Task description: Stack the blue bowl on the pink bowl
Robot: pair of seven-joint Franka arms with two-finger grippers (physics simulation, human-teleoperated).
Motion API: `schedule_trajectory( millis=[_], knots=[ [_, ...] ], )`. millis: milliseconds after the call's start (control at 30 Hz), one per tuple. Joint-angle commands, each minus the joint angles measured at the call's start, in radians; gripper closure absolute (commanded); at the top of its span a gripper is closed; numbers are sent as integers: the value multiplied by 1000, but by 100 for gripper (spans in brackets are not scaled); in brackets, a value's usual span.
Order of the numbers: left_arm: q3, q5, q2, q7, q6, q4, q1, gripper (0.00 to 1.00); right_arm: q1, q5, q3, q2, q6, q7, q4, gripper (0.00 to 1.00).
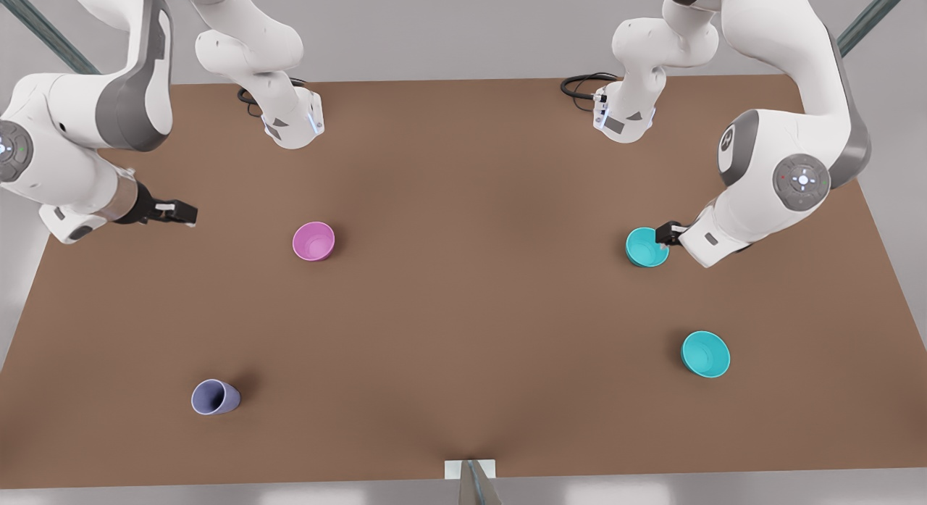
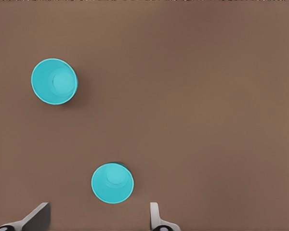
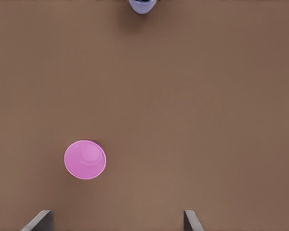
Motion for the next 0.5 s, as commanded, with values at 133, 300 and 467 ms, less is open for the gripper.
schedule_trajectory(
  millis=[133,300,467],
  knots=[
    [0,-3,-1,1,-26,1,-2,0,33,2,8,120,105,-20,-49,0],
    [0,-2,-1,1,-67,1,-1,0,49,112,10,109,701,-18,-488,0],
    [0,-3,0,1,-95,1,-1,0,55,187,10,112,733,-35,-615,0]
  ],
)
